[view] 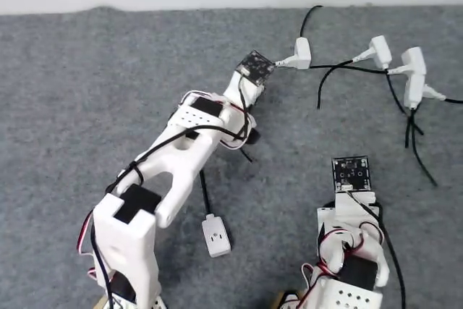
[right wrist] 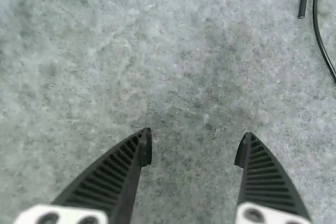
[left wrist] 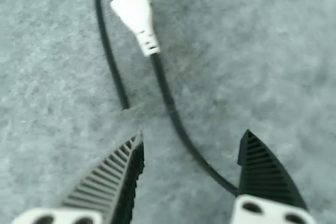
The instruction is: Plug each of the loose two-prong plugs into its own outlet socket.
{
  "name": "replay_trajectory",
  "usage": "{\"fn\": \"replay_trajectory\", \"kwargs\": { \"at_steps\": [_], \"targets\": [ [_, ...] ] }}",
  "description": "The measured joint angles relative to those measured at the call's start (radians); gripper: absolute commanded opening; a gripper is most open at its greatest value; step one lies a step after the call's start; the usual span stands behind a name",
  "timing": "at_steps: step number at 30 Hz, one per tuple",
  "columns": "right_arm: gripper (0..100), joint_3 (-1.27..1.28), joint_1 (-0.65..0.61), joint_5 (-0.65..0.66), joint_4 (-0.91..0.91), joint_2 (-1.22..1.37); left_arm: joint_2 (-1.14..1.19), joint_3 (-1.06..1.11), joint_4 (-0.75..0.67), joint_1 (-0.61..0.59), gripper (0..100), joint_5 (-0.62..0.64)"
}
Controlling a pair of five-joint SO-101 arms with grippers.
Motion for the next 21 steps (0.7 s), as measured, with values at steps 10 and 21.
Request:
{"fn": "replay_trajectory", "kwargs": {
  "at_steps": [10, 21],
  "targets": [
    [25.8, 0.000, -0.003, 0.000, 0.005, 0.000, 0.091, -0.028, 0.003, -0.048, 29, 0.000],
    [25.8, 0.000, -0.003, 0.000, 0.005, 0.000, 0.238, -0.272, 0.187, -0.048, 26, -0.002]
  ]
}}
